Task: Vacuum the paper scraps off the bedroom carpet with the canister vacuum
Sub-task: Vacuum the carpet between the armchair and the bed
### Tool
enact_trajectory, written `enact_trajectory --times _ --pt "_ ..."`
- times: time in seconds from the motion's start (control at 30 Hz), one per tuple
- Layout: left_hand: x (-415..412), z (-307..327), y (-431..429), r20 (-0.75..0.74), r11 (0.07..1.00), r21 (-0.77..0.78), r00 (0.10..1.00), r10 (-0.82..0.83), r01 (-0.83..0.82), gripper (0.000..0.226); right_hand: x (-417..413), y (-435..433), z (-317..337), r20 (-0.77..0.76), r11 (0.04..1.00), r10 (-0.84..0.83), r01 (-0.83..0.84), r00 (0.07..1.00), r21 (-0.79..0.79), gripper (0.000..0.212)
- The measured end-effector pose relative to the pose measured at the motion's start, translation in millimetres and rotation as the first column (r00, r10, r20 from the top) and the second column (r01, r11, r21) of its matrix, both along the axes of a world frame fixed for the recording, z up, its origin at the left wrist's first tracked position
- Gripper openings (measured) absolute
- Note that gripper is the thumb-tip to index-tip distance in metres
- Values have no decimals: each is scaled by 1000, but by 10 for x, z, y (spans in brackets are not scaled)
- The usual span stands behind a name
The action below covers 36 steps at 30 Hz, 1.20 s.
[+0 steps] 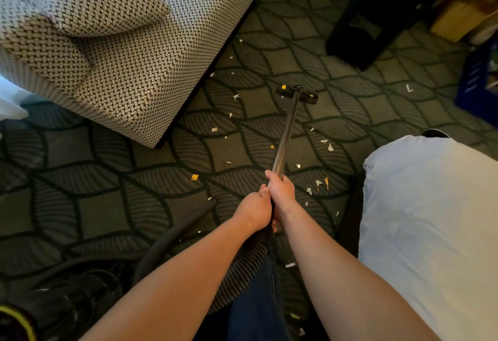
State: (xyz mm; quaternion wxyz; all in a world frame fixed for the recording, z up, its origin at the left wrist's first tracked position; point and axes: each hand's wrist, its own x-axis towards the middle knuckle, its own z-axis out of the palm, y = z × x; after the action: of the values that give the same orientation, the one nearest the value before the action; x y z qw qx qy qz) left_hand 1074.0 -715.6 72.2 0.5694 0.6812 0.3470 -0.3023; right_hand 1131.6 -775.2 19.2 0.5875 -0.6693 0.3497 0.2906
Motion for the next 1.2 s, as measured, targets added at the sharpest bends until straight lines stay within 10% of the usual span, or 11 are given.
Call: enact_trajectory --times 0.6,1.2 --pt "2618 -579 -214 -169 993 -49 980 102 -111 62 2593 -185 -576 -133 992 119 -123 984 -21 46" --pt "2549 -401 -343 -270 994 -73 961 56 -79 42 2466 -328 -402 -283 969 227 -244 932 -27 53"
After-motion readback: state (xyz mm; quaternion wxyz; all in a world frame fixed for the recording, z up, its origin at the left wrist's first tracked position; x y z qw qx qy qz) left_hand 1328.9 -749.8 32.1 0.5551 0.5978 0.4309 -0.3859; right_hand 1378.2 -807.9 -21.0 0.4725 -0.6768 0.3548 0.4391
